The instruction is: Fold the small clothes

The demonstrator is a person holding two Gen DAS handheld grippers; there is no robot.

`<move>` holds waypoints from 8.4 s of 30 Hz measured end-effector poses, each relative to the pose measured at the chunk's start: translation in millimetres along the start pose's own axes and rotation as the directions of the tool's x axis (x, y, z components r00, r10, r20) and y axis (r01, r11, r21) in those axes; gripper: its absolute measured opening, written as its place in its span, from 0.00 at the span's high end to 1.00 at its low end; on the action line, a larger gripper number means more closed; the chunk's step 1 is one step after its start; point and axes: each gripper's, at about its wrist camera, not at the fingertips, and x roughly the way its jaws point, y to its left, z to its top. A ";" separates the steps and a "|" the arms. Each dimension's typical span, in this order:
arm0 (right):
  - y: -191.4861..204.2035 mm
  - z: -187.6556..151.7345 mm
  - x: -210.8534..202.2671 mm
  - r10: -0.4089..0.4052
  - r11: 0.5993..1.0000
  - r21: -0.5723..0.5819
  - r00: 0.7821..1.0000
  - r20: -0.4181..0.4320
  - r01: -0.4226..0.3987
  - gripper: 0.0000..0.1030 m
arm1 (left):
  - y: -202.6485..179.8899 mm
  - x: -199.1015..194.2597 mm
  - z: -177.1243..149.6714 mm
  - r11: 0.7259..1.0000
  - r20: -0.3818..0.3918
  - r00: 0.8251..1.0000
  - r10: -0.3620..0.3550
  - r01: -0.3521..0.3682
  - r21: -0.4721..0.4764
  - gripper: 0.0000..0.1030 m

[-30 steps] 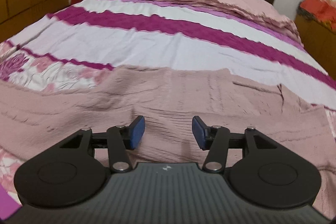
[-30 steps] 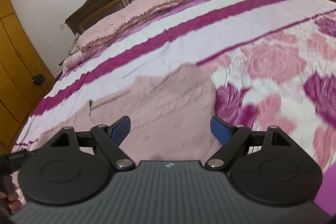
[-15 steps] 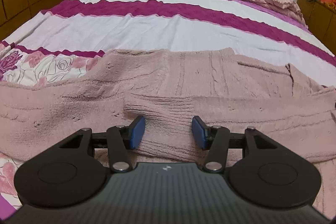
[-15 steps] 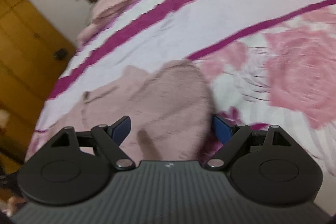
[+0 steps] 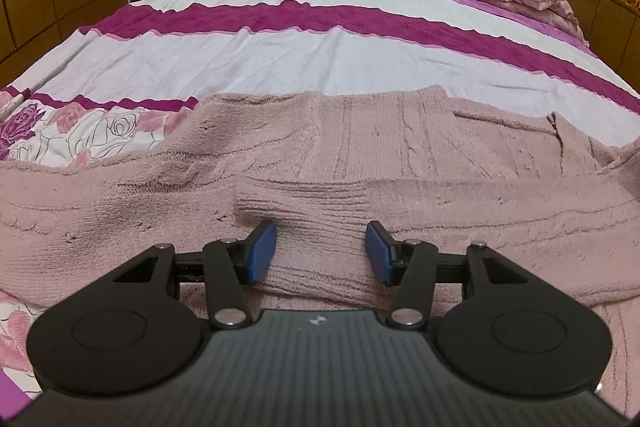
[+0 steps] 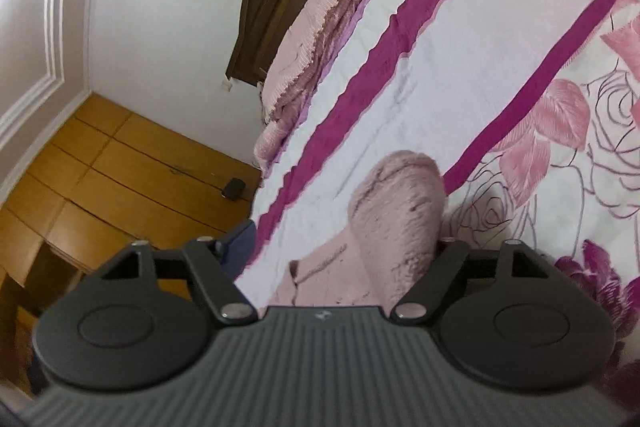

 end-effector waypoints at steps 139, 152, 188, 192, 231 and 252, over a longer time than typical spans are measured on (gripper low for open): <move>110.6 -217.4 -50.6 -0.607 0.669 -0.485 0.791 0.082 0.563 0.27 | 244.1 -42.1 -23.9 0.739 -0.001 0.979 0.206 -0.156 -0.655 0.32; 111.0 -214.9 -54.4 -0.593 0.688 -0.466 0.801 0.082 0.556 0.27 | 230.2 -78.0 -10.4 0.834 0.227 0.955 0.191 -0.036 -0.550 0.88; 116.8 -214.6 -69.8 -0.544 0.726 -0.444 0.834 0.097 0.525 0.27 | 168.9 -83.0 -9.4 0.896 0.060 0.988 0.142 -0.103 -0.432 0.32; 117.1 -215.3 -67.9 -0.547 0.720 -0.452 0.831 0.096 0.526 0.27 | 176.1 -68.1 -12.5 0.885 0.033 0.989 0.143 -0.113 -0.451 0.28; 124.4 -217.2 -62.9 -0.527 0.727 -0.461 0.844 0.100 0.509 0.27 | 200.3 -95.5 29.1 0.834 0.436 0.900 -0.013 0.250 -0.491 0.86; 109.9 -208.0 -84.3 -0.515 0.755 -0.394 0.846 0.139 0.525 0.27 | 2.9 -39.6 24.9 0.898 0.241 0.916 -0.321 0.375 -0.229 0.85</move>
